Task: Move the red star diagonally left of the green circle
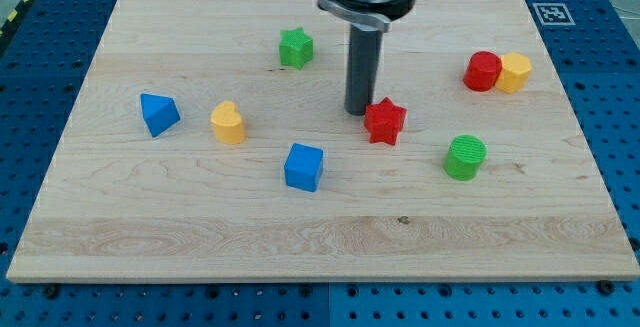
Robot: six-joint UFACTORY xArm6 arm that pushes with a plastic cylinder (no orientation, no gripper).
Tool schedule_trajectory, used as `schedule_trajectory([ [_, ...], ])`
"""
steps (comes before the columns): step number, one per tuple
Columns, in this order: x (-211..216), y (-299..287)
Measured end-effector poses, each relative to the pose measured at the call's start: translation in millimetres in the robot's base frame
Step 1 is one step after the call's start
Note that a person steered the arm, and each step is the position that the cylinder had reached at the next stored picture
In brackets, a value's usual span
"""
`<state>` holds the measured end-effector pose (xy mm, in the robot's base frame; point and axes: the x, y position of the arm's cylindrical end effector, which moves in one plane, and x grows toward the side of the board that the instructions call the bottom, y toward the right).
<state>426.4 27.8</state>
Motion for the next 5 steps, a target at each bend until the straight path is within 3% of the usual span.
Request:
schedule_trajectory([
  [1, 21, -25],
  [2, 53, -14],
  [3, 41, 37],
  [4, 25, 42],
  [5, 24, 8],
])
